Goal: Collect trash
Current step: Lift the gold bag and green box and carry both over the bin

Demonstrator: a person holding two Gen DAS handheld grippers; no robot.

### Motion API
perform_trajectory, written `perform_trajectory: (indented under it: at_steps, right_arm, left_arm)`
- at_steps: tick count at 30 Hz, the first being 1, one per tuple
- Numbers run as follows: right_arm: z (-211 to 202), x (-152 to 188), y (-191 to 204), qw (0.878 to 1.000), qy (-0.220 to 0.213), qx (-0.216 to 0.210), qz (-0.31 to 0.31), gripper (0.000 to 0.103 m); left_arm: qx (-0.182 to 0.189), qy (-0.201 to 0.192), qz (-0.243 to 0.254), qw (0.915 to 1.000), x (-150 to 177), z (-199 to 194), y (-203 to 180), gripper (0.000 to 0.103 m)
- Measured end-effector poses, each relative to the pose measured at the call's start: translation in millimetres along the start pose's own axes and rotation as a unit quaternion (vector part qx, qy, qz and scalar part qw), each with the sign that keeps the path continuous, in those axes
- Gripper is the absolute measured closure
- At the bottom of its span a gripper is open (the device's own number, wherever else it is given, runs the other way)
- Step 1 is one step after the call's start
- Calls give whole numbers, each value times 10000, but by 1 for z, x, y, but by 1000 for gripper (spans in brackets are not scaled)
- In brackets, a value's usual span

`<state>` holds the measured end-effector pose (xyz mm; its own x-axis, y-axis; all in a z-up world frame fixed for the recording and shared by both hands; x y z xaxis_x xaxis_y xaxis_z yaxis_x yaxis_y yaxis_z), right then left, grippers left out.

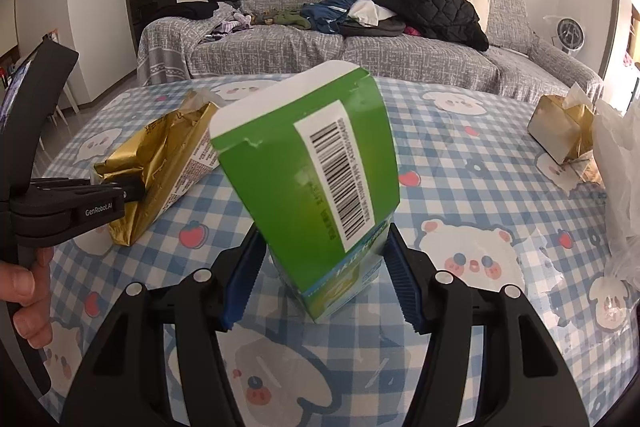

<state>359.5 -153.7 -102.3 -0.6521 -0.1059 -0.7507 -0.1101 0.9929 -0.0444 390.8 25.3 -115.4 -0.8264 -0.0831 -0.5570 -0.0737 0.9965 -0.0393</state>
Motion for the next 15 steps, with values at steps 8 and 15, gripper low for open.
perform_trajectory:
  at_steps: [8, 15]
  right_arm:
    - [-13, 2, 2, 10000, -13, -18, -67, 46]
    - [-31, 6, 8, 9999, -36, -50, -113, 46]
  left_arm:
    - [29, 7, -26, 10000, 9, -16, 2, 88]
    - [-15, -57, -26, 10000, 20, -37, 6, 92]
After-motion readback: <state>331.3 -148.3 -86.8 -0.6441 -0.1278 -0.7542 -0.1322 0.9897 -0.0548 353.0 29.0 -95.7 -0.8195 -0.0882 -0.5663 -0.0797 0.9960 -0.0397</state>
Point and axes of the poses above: each gripper's, at about its wrist camera, not at the fingertips, and z roughly the way its jaws point, y to its left, x to its underside, the point moved 6 cm from there along z, roughly the way its jaws point, and after that the axes turned 4 degrees about x, right-handed, at the moved point
